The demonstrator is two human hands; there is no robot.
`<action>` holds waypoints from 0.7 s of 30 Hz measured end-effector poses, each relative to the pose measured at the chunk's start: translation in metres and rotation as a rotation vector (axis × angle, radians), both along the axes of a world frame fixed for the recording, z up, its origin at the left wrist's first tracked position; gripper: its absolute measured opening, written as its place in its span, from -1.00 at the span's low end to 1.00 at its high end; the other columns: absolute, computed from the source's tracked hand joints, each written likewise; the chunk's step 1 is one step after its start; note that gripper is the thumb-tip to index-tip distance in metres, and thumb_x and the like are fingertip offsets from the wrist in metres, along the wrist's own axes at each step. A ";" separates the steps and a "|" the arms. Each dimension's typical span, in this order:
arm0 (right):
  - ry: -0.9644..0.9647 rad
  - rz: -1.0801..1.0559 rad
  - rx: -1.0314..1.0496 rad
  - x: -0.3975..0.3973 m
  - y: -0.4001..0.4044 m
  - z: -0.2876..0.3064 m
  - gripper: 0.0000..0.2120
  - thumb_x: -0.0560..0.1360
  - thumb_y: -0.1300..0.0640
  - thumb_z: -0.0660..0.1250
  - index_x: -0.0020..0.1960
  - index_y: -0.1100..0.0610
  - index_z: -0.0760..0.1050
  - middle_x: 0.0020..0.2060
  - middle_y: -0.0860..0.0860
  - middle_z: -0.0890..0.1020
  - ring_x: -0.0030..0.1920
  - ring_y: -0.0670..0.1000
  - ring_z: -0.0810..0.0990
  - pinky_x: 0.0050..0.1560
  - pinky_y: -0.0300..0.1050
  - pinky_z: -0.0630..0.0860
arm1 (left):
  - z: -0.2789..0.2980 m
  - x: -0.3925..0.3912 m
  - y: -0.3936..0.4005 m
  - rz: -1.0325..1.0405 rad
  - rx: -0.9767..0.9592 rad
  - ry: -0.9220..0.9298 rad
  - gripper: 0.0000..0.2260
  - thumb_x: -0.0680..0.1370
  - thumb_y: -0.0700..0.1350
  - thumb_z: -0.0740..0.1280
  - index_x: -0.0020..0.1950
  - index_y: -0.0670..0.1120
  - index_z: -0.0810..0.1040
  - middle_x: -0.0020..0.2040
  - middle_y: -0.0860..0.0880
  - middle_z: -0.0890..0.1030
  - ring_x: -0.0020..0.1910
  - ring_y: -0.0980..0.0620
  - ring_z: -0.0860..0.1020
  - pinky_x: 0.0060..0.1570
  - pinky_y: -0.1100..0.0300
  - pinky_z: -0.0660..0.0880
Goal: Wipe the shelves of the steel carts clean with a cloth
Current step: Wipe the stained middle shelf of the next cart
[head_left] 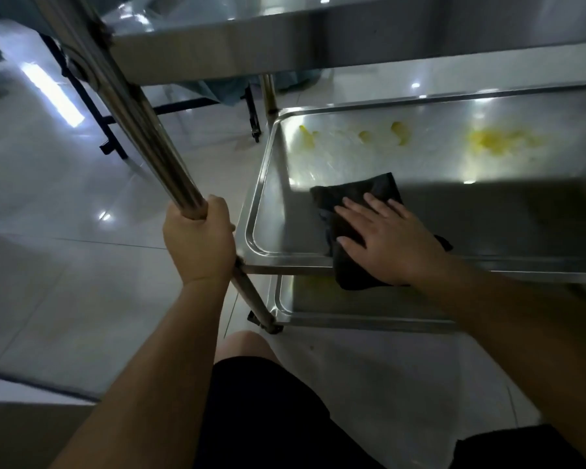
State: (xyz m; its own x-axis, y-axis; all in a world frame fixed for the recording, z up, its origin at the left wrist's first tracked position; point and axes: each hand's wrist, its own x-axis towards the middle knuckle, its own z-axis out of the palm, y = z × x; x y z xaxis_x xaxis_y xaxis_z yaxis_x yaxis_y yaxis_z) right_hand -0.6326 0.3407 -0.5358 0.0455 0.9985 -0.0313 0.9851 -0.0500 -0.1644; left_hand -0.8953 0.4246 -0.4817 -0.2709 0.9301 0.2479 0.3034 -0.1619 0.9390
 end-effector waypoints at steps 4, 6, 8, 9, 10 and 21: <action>-0.034 -0.080 -0.028 0.053 -0.034 0.002 -0.24 0.54 -0.46 -0.37 0.67 -0.20 -0.13 0.66 -0.23 -0.05 0.66 -0.06 -0.11 0.62 0.07 -0.13 | 0.001 0.002 -0.006 0.038 -0.016 0.042 -0.88 0.51 0.06 0.32 -0.09 0.04 0.46 -0.20 -0.09 0.67 -0.31 0.02 0.67 -0.30 0.04 0.63; -0.035 -0.110 -0.049 0.066 -0.043 0.004 -0.21 0.51 -0.47 -0.39 0.67 -0.20 -0.13 0.66 -0.24 -0.06 0.66 -0.07 -0.12 0.62 0.08 -0.13 | -0.005 0.003 -0.014 0.048 -0.059 0.073 -0.88 0.51 0.06 0.33 -0.08 0.10 0.41 -0.15 -0.09 0.63 -0.30 0.04 0.63 -0.30 0.09 0.62; -0.029 -0.124 -0.056 0.071 -0.046 0.007 -0.20 0.50 -0.47 -0.40 0.67 -0.19 -0.14 0.66 -0.23 -0.07 0.66 -0.06 -0.13 0.63 0.09 -0.13 | -0.016 0.003 -0.027 0.049 -0.128 0.139 -0.85 0.52 0.08 0.35 0.01 0.15 0.40 -0.03 -0.01 0.54 -0.12 0.01 0.62 -0.09 -0.04 0.66; -0.023 -0.125 -0.055 0.072 -0.047 0.009 -0.20 0.50 -0.46 -0.39 0.67 -0.19 -0.14 0.66 -0.22 -0.08 0.66 -0.06 -0.13 0.63 0.09 -0.13 | -0.024 0.004 -0.037 0.070 -0.148 0.180 -0.78 0.52 0.07 0.38 0.11 0.15 0.41 0.08 0.04 0.49 0.02 0.00 0.59 0.03 -0.06 0.64; -0.017 -0.123 -0.052 0.073 -0.047 0.010 -0.20 0.50 -0.46 -0.39 0.67 -0.19 -0.14 0.66 -0.22 -0.08 0.66 -0.05 -0.13 0.63 0.09 -0.13 | -0.033 0.007 -0.049 0.115 -0.146 0.189 -0.68 0.52 0.04 0.42 0.22 0.10 0.42 0.17 0.06 0.42 0.13 0.00 0.53 0.13 -0.05 0.60; -0.012 -0.183 -0.036 0.123 -0.073 0.001 -0.25 0.53 -0.44 -0.36 0.67 -0.20 -0.16 0.66 -0.23 -0.10 0.66 -0.07 -0.15 0.62 0.09 -0.17 | -0.047 0.141 -0.113 -0.538 0.049 0.505 -0.75 0.56 0.00 0.37 0.16 0.21 0.39 0.11 0.18 0.42 0.05 0.18 0.50 0.03 0.24 0.51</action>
